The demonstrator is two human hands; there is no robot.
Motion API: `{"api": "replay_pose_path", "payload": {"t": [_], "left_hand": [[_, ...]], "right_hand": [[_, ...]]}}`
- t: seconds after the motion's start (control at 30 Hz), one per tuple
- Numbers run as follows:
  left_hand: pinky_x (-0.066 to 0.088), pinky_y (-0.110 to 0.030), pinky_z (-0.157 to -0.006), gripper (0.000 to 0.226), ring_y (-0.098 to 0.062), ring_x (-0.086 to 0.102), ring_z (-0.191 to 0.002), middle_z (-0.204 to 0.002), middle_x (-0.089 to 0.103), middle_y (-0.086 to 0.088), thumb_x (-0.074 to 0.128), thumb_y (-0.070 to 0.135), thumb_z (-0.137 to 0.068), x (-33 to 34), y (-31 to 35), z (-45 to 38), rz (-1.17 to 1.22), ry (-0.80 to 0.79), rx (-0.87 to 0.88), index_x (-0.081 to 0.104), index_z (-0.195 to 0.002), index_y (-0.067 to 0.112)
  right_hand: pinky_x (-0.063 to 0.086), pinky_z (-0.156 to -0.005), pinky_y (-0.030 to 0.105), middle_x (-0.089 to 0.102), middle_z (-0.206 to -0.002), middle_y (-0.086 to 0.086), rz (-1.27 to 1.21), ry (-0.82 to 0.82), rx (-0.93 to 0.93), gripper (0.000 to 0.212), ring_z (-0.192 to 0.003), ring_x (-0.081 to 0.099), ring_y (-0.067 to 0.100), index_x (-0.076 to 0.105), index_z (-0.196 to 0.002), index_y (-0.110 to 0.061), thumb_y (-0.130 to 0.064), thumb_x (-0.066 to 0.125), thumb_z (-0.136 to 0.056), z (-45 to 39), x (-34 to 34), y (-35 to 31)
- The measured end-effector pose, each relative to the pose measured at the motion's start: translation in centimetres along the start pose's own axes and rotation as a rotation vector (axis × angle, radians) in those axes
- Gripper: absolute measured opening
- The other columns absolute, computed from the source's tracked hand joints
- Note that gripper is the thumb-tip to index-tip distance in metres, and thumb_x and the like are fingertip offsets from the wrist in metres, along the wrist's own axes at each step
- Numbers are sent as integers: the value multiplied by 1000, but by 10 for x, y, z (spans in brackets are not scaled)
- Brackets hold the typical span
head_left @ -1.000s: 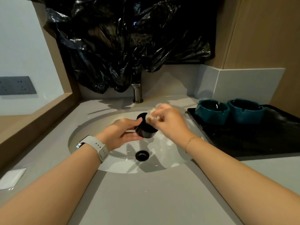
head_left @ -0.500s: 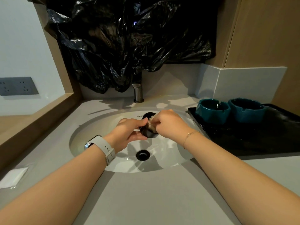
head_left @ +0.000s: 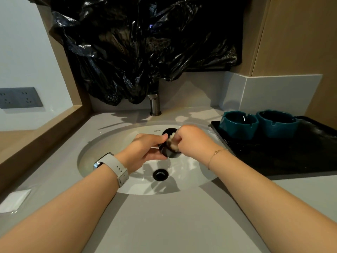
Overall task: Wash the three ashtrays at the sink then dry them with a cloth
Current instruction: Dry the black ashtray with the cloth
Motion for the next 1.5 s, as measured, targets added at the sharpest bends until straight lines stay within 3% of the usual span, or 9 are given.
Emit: {"api": "replay_pose_path", "payload": {"t": [0.17, 0.33, 0.6, 0.8, 0.93, 1.1, 1.2, 1.33, 1.5], "left_hand": [[61, -39, -82, 23, -27, 74, -94, -102, 75, -15, 61, 18, -96, -13, 5, 7, 109, 3, 2, 70, -108, 1], [63, -39, -77, 26, -34, 73, -95, -107, 73, -22, 65, 17, -94, -12, -2, 8, 27, 25, -60, 68, -110, -3], [62, -36, -79, 27, -30, 74, -95, -104, 74, -21, 62, 18, -95, -4, 0, 8, 23, -13, -59, 67, -112, -2], [63, -38, -68, 22, -29, 75, -81, -90, 76, -16, 68, 19, -92, -15, -2, 8, 67, 93, -78, 69, -104, 1], [62, -33, -59, 21, -27, 75, -75, -86, 76, -16, 67, 16, -92, -17, -6, 10, 55, 131, -100, 66, -107, 1], [61, -37, -72, 15, -27, 72, -93, -105, 71, -14, 61, 18, -97, -53, 7, 7, 214, 249, 3, 63, -109, 9], [61, -39, -78, 15, -28, 72, -101, -109, 72, -15, 58, 16, -98, -44, 13, 6, 300, 175, 62, 65, -108, 8], [60, -38, -85, 29, -28, 68, -110, -119, 70, -17, 58, 15, -98, -33, 18, 5, 280, 129, 128, 61, -123, 2], [61, -35, -84, 40, -27, 70, -107, -120, 69, -17, 62, 18, -96, -38, 20, 4, 209, 186, 159, 55, -132, 2]], "right_hand": [[45, -90, 29, 69, -108, 13, -392, 162, -212, 30, -106, 59, 26, 72, -106, -3, 5, 48, -89, 4, -7, -16], [46, -73, 5, 69, -92, -9, -306, -100, -228, 27, -79, 59, -4, 76, -104, -13, 0, 58, -88, 8, 7, -15], [50, -77, 32, 66, -90, 14, -199, 195, -113, 19, -87, 61, 31, 74, -91, -7, -16, 57, -91, 5, -2, -9], [44, -72, 10, 65, -111, 21, -391, -82, -180, 31, -108, 57, 34, 71, -101, 7, 15, 48, -82, 7, 13, -19], [51, -93, 34, 70, -106, 8, -311, -63, -27, 24, -101, 62, 27, 76, -94, -12, -1, 57, -85, 0, 15, -8], [51, -64, 28, 65, -103, 12, -894, 288, 338, 26, -84, 59, 23, 67, -109, -8, 0, 49, -92, 2, -31, 69], [52, -85, 37, 62, -110, 19, -1332, 223, 562, 34, -93, 62, 30, 56, -124, 3, 1, 54, -90, 6, -4, 79], [53, -75, 26, 65, -96, 11, -1549, 80, 371, 49, -83, 63, 21, 53, -128, 0, 12, 63, -81, 4, 14, 51], [50, -98, 33, 69, -107, 9, -1421, 85, 270, 55, -100, 66, 21, 56, -127, -10, 10, 70, -77, 3, 13, 41]]}}
Point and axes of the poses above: each hand's wrist, its own z-axis away from the middle knuckle, its own x-axis out of the palm, y = z × x, the point moved 10 cm from there along -z, towards the middle knuckle
